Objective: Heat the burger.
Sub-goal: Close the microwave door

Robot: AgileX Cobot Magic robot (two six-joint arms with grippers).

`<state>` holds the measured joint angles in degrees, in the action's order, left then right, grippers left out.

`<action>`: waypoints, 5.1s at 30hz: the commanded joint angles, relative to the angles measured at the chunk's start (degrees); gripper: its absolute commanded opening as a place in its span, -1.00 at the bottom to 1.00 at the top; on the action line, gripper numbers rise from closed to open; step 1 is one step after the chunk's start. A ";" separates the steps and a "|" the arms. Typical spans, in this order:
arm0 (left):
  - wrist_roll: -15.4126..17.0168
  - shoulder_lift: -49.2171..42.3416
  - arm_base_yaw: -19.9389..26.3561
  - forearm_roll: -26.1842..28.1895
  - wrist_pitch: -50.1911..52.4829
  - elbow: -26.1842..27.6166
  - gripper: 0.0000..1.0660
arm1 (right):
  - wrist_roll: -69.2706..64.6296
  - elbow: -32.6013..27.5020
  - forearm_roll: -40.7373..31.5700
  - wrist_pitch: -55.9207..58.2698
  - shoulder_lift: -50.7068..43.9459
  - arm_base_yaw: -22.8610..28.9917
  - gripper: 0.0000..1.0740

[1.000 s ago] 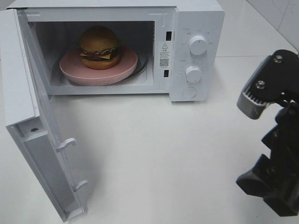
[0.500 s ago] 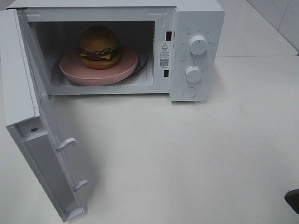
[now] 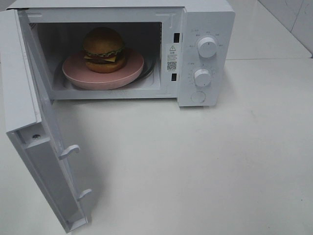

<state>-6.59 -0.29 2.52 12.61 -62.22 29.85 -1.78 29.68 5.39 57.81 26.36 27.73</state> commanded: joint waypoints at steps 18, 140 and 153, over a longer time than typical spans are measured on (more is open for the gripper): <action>0.29 -1.09 0.23 0.06 0.74 -0.23 0.83 | -0.40 -1.38 0.06 -2.75 -24.64 -18.68 0.42; 1.83 37.47 0.00 -2.98 77.23 -21.08 -1.00 | -0.40 -1.38 0.17 -2.75 -28.02 -19.60 0.41; 17.76 38.85 0.00 -22.12 79.64 -21.14 -1.00 | -0.40 -1.38 0.17 -2.75 -28.02 -19.60 0.39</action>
<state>9.80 38.79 2.52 -8.02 16.50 8.71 -1.89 28.42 5.39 55.75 -0.23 8.37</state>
